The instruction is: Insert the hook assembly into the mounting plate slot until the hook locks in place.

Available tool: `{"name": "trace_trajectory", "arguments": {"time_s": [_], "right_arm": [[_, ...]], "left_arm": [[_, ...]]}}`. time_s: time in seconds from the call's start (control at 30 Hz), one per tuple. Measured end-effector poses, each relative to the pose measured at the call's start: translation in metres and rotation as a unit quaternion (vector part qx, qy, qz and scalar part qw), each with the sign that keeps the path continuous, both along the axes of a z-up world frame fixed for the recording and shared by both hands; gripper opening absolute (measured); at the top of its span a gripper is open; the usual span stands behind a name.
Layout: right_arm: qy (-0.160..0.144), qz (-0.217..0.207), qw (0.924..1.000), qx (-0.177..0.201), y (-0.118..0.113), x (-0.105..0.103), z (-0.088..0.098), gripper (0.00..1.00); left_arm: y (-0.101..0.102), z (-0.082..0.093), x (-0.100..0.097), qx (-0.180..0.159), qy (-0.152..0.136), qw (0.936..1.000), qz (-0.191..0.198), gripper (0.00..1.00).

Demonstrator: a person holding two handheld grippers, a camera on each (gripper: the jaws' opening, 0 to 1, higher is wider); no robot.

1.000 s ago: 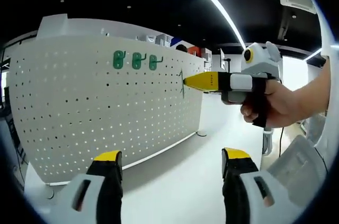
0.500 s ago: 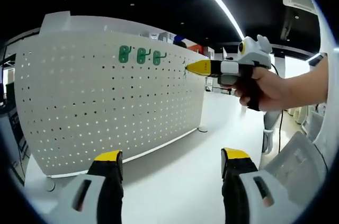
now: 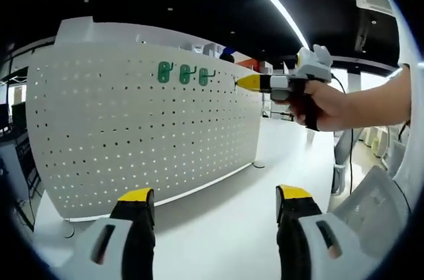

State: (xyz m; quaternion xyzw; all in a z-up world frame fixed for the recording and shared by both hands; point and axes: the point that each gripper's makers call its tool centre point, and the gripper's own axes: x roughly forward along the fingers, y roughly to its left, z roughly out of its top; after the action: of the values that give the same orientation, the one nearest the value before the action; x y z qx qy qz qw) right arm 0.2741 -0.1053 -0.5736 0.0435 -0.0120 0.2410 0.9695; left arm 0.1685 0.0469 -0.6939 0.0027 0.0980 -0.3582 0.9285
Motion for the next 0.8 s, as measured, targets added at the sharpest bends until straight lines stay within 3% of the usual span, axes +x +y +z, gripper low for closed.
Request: {"name": "trace_trajectory", "arguments": {"time_s": [0.8], "right_arm": [[-0.021,-0.082,0.9963,-0.018,-0.036,0.044,0.019,0.00]], "left_arm": [[0.012,0.008,0.004,-0.007,-0.011,0.9996,0.024,0.75]]}}
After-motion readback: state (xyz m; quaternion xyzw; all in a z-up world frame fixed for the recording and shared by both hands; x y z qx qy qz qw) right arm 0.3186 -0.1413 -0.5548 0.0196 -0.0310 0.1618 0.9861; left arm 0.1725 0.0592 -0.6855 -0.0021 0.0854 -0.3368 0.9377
